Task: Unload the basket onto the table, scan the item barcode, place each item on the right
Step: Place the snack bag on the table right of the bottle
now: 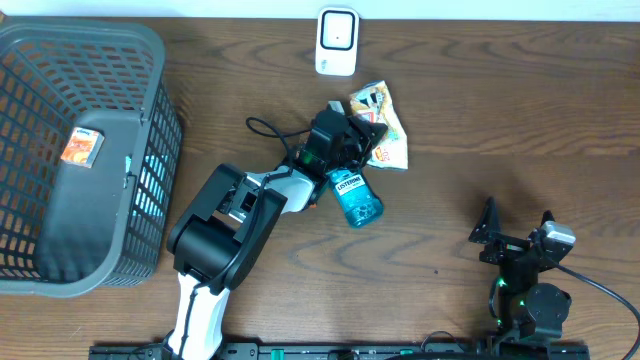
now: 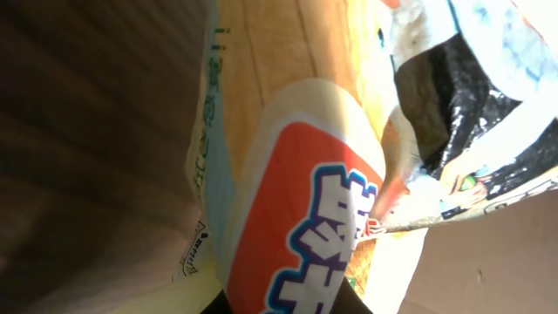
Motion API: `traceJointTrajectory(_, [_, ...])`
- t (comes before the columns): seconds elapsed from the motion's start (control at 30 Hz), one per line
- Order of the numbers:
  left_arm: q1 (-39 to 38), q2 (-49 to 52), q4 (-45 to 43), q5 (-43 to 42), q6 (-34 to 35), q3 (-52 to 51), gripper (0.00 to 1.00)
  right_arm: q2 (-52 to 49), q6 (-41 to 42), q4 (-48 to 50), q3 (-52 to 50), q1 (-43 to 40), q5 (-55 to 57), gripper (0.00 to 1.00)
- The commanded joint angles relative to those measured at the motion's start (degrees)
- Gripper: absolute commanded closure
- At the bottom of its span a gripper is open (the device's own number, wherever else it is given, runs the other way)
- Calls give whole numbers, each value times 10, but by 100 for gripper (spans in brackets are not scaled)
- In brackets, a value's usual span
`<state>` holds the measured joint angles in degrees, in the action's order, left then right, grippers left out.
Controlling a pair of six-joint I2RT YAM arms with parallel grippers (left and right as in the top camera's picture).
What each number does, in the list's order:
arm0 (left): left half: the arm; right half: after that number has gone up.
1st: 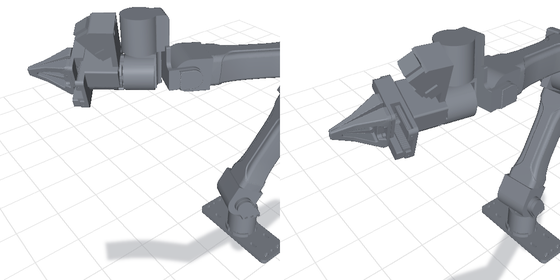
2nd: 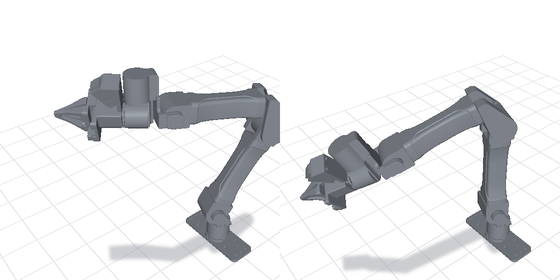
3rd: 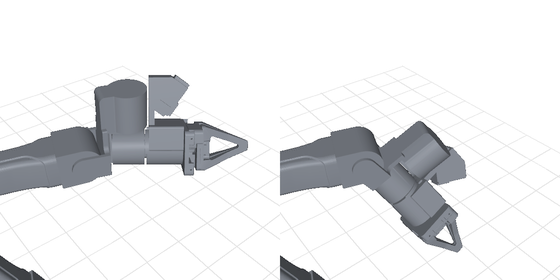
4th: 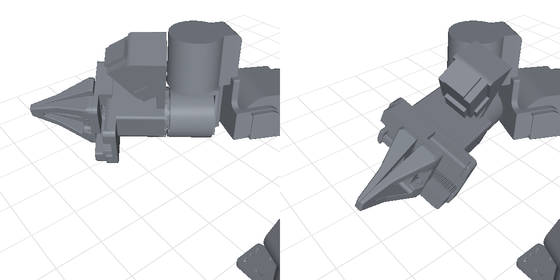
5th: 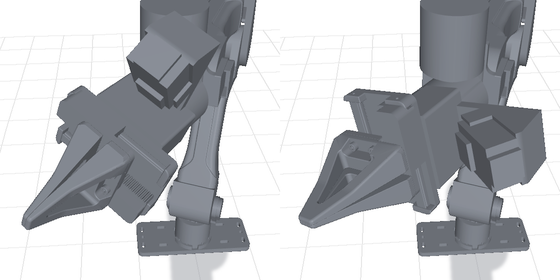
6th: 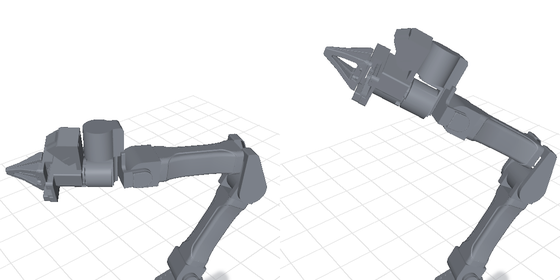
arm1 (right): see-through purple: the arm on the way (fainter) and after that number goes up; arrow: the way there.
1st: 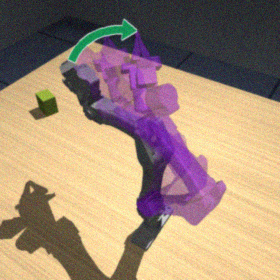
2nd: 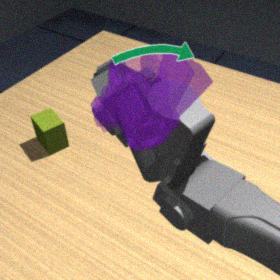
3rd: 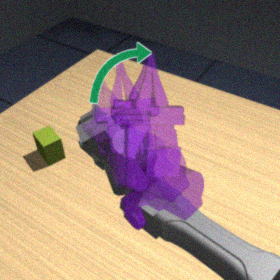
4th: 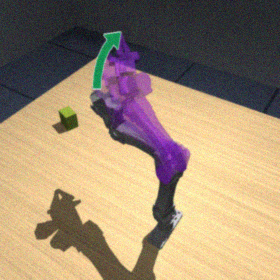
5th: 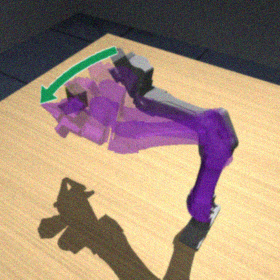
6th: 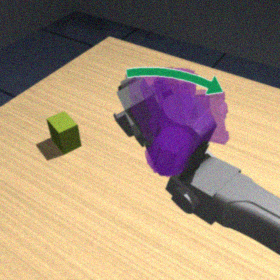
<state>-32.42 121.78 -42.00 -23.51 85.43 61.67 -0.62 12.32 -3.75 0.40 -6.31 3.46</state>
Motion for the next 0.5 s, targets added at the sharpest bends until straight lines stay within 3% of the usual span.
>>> traceJointTrajectory(0.0, [0, 4, -8, -60, 12, 7, 86, 3, -8, -2, -1, -1, 5, 1])
traceJointTrajectory(0.07, [0, 4, -7, -79, 25, 7, 67, 3, -8, -2, -1, -1, 5, 1])
traceJointTrajectory(0.17, [0, 4, -8, -100, 37, 7, 27, 3, -8, -2, -1, -1, 5, 1])
traceJointTrajectory(0.23, [0, 4, -8, -104, 37, 7, 7, 3, -8, -2, -1, -1, 5, 1])
traceJointTrajectory(0.33, [7, 3, -38, -108, 29, 7, 2, 3, -8, -2, -1, -1, 5, 1])
traceJointTrajectory(0.47, [23, 1, -136, -128, -45, 16, 1, 3, -8, -2, -1, -1, 5, 1])
